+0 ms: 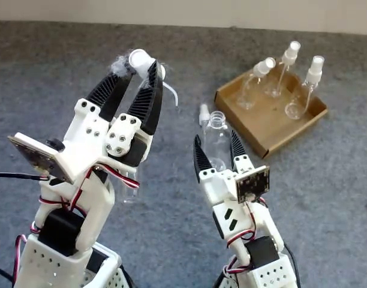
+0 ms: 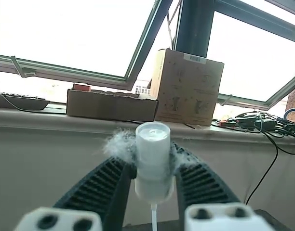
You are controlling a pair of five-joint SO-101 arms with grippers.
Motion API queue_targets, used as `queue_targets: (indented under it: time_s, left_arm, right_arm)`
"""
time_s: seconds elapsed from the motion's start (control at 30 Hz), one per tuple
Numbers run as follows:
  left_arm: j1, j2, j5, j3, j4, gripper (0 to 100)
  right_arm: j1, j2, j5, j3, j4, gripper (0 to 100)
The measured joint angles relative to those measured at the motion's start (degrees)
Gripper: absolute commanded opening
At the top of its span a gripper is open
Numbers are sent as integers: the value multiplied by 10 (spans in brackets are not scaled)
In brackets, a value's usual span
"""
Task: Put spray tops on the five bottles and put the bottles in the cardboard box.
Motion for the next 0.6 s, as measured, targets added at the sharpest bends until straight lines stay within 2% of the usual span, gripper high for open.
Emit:
queue_targets:
  time_s: [0.37,0.6]
  left_arm:
    - [5,0,0,0,-42,27]
    - [83,-19,0,0,-42,27]
  right_arm:
    - [-16,-3,0,3,-69,166]
    - [-16,-3,0,3,-62,166]
